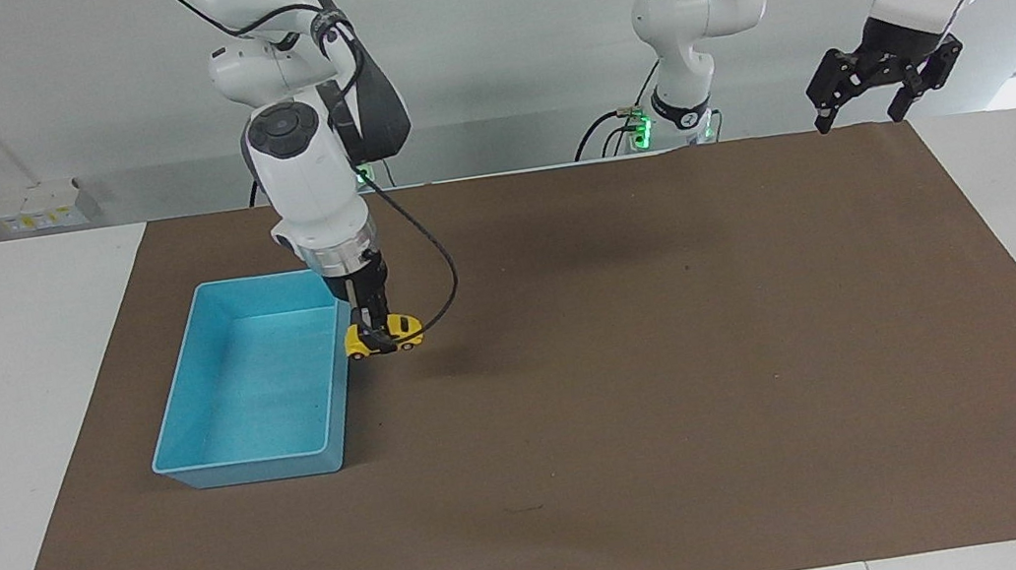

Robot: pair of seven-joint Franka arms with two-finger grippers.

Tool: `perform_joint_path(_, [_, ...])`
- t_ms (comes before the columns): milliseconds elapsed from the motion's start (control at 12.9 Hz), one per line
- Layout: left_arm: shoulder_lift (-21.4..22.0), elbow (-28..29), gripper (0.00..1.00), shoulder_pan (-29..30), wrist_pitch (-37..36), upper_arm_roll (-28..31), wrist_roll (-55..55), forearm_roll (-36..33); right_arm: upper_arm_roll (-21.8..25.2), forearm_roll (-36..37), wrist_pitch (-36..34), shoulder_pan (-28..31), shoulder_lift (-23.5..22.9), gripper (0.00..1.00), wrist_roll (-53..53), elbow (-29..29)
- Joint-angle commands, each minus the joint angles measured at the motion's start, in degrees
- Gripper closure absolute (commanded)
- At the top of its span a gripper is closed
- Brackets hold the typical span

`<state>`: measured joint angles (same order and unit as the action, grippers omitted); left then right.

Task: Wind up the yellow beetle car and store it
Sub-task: 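Lift the car with the right gripper and lower it into the bin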

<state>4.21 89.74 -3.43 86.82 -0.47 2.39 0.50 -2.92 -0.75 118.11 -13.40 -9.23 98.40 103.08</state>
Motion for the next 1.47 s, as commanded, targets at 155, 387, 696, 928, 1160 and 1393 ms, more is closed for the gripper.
perform_joint_path(155, [1.1,0.8,0.00,0.3,-0.7,0.1,-0.5,0.8,-0.6,-0.5,-5.0,0.2,4.0,1.00,-12.9,0.2])
perform_joint_path(387, [1.1,0.8,0.00,0.3,-0.7,0.1,-0.5,0.8,-0.7,-0.6,-6.6,0.2,5.7,1.00,-22.5,0.3])
perform_joint_path(696, [1.1,0.8,0.00,0.3,-0.7,0.1,-0.5,0.8,-0.7,-1.4,-8.1,0.5,7.9,1.00,-36.4,0.3])
perform_joint_path(928, [1.1,0.8,0.00,0.3,-0.7,0.1,-0.5,0.8,0.1,-3.5,-10.2,1.4,9.2,1.00,-49.8,0.2])
perform_joint_path(1160, [1.1,0.8,0.00,0.3,-0.7,0.1,-0.5,0.8,0.2,-3.6,-11.9,4.3,9.5,1.00,-62.6,0.2])
perform_joint_path(1393, [1.2,0.8,0.00,0.3,-0.7,0.1,-0.5,0.8,0.4,-3.5,-12.8,6.8,9.7,1.00,-70.7,0.5])
